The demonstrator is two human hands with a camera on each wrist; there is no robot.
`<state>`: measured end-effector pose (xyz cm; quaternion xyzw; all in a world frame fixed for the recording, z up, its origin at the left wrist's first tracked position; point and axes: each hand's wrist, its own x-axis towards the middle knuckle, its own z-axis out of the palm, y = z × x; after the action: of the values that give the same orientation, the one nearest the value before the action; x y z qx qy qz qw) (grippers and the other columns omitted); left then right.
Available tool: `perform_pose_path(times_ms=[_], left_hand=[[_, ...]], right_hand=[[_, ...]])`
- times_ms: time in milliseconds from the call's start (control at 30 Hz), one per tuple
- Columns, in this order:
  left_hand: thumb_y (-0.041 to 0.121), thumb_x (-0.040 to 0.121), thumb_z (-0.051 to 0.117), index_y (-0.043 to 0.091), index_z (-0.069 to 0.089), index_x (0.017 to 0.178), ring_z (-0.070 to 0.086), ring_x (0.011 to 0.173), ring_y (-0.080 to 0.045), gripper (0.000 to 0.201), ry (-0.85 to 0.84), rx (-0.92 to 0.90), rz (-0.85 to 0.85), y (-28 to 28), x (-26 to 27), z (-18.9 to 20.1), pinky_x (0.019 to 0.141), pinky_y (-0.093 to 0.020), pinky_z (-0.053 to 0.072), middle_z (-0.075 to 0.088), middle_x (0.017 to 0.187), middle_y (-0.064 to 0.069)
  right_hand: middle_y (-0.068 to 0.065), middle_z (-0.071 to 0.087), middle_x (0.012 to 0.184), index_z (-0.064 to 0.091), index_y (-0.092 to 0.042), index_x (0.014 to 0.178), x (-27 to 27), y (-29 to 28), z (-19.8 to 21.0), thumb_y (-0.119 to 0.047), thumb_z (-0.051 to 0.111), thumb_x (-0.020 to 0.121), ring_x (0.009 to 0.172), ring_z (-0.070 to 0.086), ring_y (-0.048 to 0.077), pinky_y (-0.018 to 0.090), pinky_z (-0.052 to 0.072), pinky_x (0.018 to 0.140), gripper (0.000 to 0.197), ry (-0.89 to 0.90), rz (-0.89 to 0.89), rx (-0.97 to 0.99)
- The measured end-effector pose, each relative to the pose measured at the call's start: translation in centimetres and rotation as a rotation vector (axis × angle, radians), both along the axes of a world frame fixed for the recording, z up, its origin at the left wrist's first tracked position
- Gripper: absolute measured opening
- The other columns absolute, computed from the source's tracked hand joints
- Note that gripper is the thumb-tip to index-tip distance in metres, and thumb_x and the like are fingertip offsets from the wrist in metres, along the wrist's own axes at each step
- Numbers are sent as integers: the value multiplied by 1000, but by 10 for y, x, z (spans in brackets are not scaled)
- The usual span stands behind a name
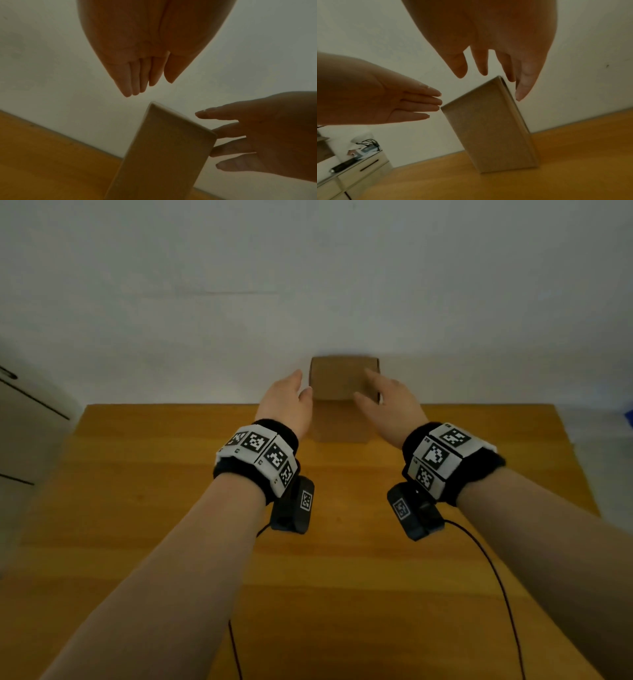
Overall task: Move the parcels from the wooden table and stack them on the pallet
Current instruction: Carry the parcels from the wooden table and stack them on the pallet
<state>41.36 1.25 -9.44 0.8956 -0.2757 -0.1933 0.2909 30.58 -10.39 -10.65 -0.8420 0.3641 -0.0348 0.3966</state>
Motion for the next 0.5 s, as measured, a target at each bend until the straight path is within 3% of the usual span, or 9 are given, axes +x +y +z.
perform_pose_path(times_ms=[200, 267, 333, 400, 500], left_hand=[[35, 100, 33, 16, 15, 149, 39, 133, -26, 56, 117, 15, -35, -13, 18, -17, 106, -36, 34, 37, 147, -12], [36, 100, 35, 17, 11, 150, 39, 133, -25, 59, 150, 1, -22, -14, 15, -20, 106, -34, 34, 36, 148, -10], [36, 99, 37, 14, 14, 149, 40, 131, -24, 59, 150, -12, -15, -13, 8, -21, 104, -33, 34, 37, 147, -9], [35, 98, 40, 13, 18, 147, 43, 129, -25, 58, 153, -42, -3, -10, 1, -23, 103, -34, 37, 40, 145, -10], [35, 96, 44, 16, 23, 145, 53, 116, -28, 57, 207, -96, 22, -6, -14, -24, 93, -42, 50, 47, 136, -12]], right_hand=[[8, 28, 153, 23, -28, 149, -3, 15, -17, -37, 43, 98, 137, 32, 25, 32, 30, 110, 55, -14, -78, -57], [7, 27, 154, 30, -26, 147, -9, 20, -17, -31, 45, 98, 140, 28, 22, 27, 25, 110, 51, -64, -135, -45], [3, 37, 148, 40, -23, 142, -13, 26, -17, -23, 47, 97, 136, 36, 19, 24, 30, 106, 46, -148, -199, 19], [1, 48, 138, 44, -20, 137, -16, 30, -17, -19, 51, 95, 125, 47, 17, 27, 40, 101, 42, -237, -267, 91], [6, 44, 136, 35, -22, 139, -22, 30, -14, -21, 57, 91, 113, 52, 18, 36, 49, 94, 53, -301, -355, 157]])
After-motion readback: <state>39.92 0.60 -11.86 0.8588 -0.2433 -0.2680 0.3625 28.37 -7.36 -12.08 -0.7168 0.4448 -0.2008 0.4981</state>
